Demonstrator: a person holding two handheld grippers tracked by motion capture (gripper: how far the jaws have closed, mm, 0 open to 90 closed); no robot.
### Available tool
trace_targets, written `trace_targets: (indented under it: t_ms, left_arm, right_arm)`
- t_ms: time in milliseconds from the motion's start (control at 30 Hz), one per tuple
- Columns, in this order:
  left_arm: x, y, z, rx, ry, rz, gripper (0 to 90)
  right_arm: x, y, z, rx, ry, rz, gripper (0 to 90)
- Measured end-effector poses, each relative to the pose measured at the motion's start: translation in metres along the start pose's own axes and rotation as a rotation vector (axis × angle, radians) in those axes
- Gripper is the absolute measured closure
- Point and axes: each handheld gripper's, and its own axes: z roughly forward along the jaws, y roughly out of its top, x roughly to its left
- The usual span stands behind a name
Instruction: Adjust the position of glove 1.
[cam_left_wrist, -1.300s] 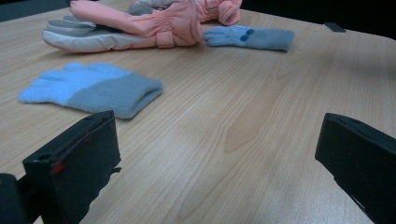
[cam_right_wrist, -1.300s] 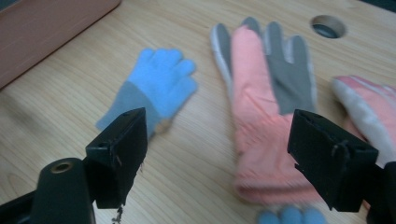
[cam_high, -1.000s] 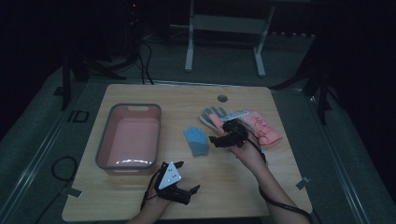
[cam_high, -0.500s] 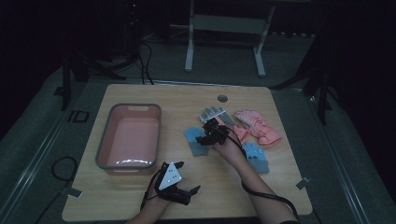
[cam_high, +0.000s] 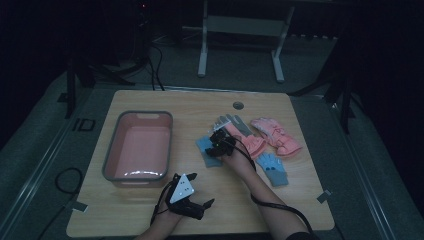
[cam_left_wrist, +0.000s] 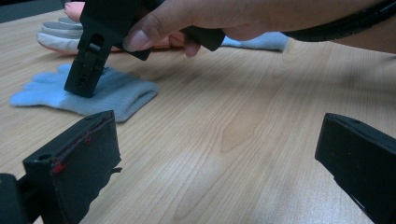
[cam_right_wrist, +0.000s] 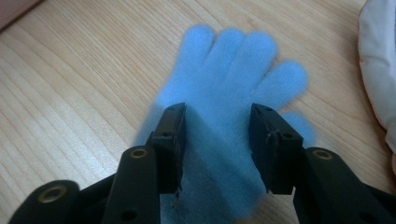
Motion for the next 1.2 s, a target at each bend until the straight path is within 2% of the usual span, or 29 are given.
trace_targets:
  t_ms: [67, 267, 367, 500, 600, 633, 700, 733, 767, 833, 900, 1067, 1133, 1167, 1200]
  left_arm:
    - [0.0, 0.0, 0.0, 0.0, 0.0, 0.0, 0.0]
    - [0.0, 0.0, 0.0, 0.001, 0.002, -0.004, 0.0]
    - [0.0, 0.0, 0.0, 0.001, 0.002, -0.003, 0.0]
    - [0.0, 0.0, 0.0, 0.0, 0.001, -0.004, 0.0]
    - [0.0, 0.0, 0.0, 0.001, 0.001, -0.002, 0.0]
    - [0.0, 0.0, 0.0, 0.0, 0.001, -0.001, 0.0]
    - [0.0, 0.0, 0.0, 0.001, 0.001, -0.001, 0.0]
    - [0.0, 0.0, 0.0, 0.001, 0.001, -0.004, 0.0]
    - [0.0, 0.0, 0.0, 0.0, 0.001, -0.005, 0.0]
    - [0.0, 0.0, 0.0, 0.001, 0.001, -0.005, 0.0]
    - [0.0, 0.0, 0.0, -0.001, 0.002, -0.005, 0.0]
    - [0.0, 0.0, 0.0, 0.001, 0.004, -0.005, 0.0]
    - [0.0, 0.0, 0.0, 0.0, 0.004, -0.006, 0.0]
    - [0.0, 0.0, 0.0, 0.0, 0.008, -0.003, 0.0]
    - [0.0, 0.0, 0.0, 0.001, 0.007, -0.002, 0.0]
  right_arm:
    - [0.001, -0.001, 0.0, -0.008, 0.001, 0.001, 62.1]
    - [0.007, 0.0, 0.001, -0.023, 0.004, 0.005, 78.1]
    - [0.009, 0.001, 0.002, -0.02, 0.012, 0.018, 81.7]
    - [0.013, 0.005, -0.008, -0.034, 0.028, 0.034, 83.4]
    - [0.017, 0.01, -0.025, -0.055, 0.026, 0.014, 83.6]
    - [0.017, 0.01, -0.025, -0.055, 0.026, 0.014, 83.6]
    - [0.018, 0.012, -0.038, -0.078, 0.034, 0.014, 83.6]
    - [0.019, 0.013, -0.05, -0.097, 0.03, 0.024, 83.6]
    - [0.019, 0.013, -0.05, -0.097, 0.03, 0.024, 83.6]
    - [0.022, 0.012, -0.072, -0.129, 0.021, 0.022, 83.5]
    - [0.023, 0.011, -0.078, -0.14, 0.018, 0.019, 83.5]
    - [0.024, -0.003, -0.116, -0.174, 0.007, 0.038, 83.6]
    - [0.024, -0.008, -0.122, -0.178, 0.014, 0.046, 83.5]
    - [0.026, -0.022, -0.136, -0.183, 0.001, 0.053, 83.5]
    - [0.027, -0.027, -0.139, -0.185, 0.001, 0.058, 83.5]
